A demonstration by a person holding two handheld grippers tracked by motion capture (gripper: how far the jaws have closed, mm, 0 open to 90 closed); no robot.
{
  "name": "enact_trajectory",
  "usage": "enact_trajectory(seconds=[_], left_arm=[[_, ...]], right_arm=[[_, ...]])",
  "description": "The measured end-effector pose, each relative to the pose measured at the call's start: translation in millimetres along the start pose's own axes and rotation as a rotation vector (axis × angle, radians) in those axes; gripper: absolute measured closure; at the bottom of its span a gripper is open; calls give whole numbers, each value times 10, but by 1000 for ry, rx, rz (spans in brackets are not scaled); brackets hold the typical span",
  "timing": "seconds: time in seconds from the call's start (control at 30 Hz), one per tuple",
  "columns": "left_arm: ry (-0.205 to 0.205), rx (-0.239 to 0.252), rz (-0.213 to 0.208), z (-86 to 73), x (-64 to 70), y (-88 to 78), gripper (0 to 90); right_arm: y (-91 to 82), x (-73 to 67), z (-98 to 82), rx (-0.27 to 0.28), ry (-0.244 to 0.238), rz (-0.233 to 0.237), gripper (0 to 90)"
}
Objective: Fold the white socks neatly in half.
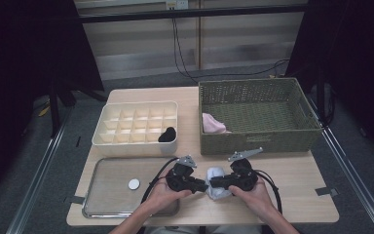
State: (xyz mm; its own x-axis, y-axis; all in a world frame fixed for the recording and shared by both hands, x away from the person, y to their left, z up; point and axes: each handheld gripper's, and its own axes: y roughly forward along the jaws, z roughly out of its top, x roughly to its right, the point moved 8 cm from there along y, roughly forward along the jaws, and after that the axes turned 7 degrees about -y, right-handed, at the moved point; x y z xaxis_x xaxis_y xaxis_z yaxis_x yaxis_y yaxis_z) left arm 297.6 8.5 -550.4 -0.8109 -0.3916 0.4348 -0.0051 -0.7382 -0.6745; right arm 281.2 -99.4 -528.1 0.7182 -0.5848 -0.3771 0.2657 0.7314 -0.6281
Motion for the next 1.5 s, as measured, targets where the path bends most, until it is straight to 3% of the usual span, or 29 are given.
enact_trajectory(seconds=[0.23, 0.37, 0.43, 0.5, 0.53, 0.77, 0.8, 0.83, 0.87, 1.03, 1.1, 1.17, 1.2, 1.33, 1.4, 1.5], left_arm=[[-15, 14, 16, 13, -50, -79, 748], [-45, 82, 17, 118, -95, -210, 719], [-52, 88, 15, 141, -104, -233, 698], [-78, 158, 4, 271, -125, -304, 653], [-82, 166, -7, 305, -121, -312, 639], [-80, 156, -11, 401, -96, -205, 592], [-67, 135, 33, 394, -124, -137, 590], [-67, 135, 33, 394, -124, -137, 580], [-86, 121, 4, 383, -123, -97, 571], [-80, 110, 19, 352, -113, -76, 557], [-87, 114, 26, 349, -131, -85, 556], [-90, 110, 31, 345, -134, -90, 547], [-92, 125, 26, 358, -131, -112, 540], [-97, 136, 47, 393, -117, -151, 523], [-95, 141, 35, 403, -91, -143, 509], [-91, 130, 35, 398, -67, -122, 487]], right_arm=[[92, 21, -46, -32, -11, -15, 833], [75, 13, -33, -13, -3, -5, 801], [59, 10, -31, -6, -4, 1, 783], [24, -4, -29, -4, -3, 14, 741], [16, -12, -28, -1, -2, 21, 721], [-2, -36, -30, -7, -8, 23, 678], [-21, -46, -32, -15, -7, 22, 637], [-21, -46, -32, -15, -7, 22, 637], [-64, -54, -27, -26, -4, 23, 596], [-186, -37, -41, -24, -1, -5, 552], [-289, -37, -20, 8, 10, -3, 542], [-333, -43, -17, 13, 4, -3, 543], [-408, -62, -16, 36, 3, 11, 608], [-499, -98, -45, 61, 0, 31, 706], [-509, -86, -67, 74, 5, 28, 780], [-472, -89, -100, 66, 14, 30, 793]])
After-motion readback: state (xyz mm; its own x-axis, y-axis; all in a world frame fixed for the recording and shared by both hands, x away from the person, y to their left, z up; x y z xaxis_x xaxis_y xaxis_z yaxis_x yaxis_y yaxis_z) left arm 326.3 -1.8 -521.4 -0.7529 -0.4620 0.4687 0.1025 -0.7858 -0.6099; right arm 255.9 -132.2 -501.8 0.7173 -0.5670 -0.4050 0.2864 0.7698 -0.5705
